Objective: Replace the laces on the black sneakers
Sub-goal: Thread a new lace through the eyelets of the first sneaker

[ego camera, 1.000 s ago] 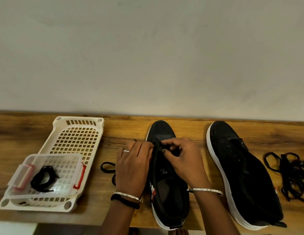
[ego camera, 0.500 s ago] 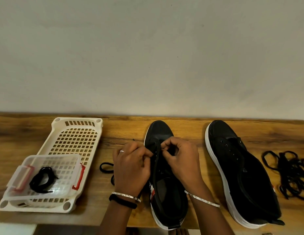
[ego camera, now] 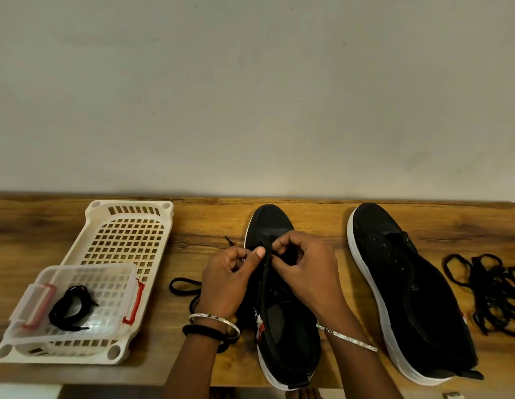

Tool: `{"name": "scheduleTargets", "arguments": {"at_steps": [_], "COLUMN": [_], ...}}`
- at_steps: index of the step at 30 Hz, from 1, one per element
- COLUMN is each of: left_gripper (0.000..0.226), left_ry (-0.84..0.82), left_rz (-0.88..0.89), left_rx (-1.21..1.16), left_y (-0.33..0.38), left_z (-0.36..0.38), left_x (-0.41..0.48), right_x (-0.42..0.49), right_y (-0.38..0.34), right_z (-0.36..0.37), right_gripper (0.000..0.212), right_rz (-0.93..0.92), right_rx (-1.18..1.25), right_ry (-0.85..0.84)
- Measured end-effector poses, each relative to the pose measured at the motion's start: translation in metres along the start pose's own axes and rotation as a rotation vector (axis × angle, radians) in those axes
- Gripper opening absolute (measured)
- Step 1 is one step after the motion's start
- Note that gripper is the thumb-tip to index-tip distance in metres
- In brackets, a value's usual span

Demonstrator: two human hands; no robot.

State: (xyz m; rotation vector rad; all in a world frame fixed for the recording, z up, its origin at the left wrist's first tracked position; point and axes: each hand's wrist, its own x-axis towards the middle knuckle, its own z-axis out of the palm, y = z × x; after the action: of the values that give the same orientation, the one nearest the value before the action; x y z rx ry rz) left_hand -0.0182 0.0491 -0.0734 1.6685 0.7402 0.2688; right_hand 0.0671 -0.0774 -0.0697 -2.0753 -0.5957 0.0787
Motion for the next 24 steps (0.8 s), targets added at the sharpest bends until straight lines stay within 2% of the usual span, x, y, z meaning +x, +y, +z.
{"name": "scheduleTargets", "arguments": {"at_steps": [3, 9, 12, 15, 18, 19, 21, 24], "left_gripper": [0.021, 0.015, 0.014, 0.024, 0.007, 0.005, 0.015, 0.008], "left_ry": [-0.071, -0.075, -0.012, 0.115, 0.255, 0.258, 0.198, 0.196], "left_rz": [-0.062, -0.102, -0.017, 0.067, 0.216, 0.251, 0.267, 0.277], "left_rx": [-0.125, -0.138, -0.009, 0.038, 0.205, 0.273, 0.362, 0.406], "left_y": [0.004, 0.000, 0.000, 0.001, -0.004, -0.005, -0.010, -0.012], "left_z": [-0.003, 0.000, -0.004, -0.008, -0.012, -0.012, -0.010, -0.006], "left_x": [0.000, 0.002, 0.001, -0.002, 0.002, 0.003, 0.006, 0.007], "right_x": [0.000, 0.001, 0.001, 0.001, 0.001, 0.001, 0.001, 0.000], "right_y": [0.000, 0.000, 0.000, 0.001, 0.001, 0.000, -0.004, -0.012], "right_z": [-0.004, -0.004, -0.002, -0.004, -0.008, -0.010, -0.012, -0.011], "right_gripper": [0.022, 0.026, 0.025, 0.021, 0.018, 0.016, 0.011, 0.007], "right_rz": [-0.006, 0.011, 0.016, 0.042, 0.121, 0.149, 0.177, 0.159], "right_rx": [-0.012, -0.038, -0.041, 0.018, 0.182, 0.231, 0.304, 0.370], "right_ry": [-0.062, -0.067, -0.060, -0.061, -0.026, 0.000, 0.051, 0.071]}}
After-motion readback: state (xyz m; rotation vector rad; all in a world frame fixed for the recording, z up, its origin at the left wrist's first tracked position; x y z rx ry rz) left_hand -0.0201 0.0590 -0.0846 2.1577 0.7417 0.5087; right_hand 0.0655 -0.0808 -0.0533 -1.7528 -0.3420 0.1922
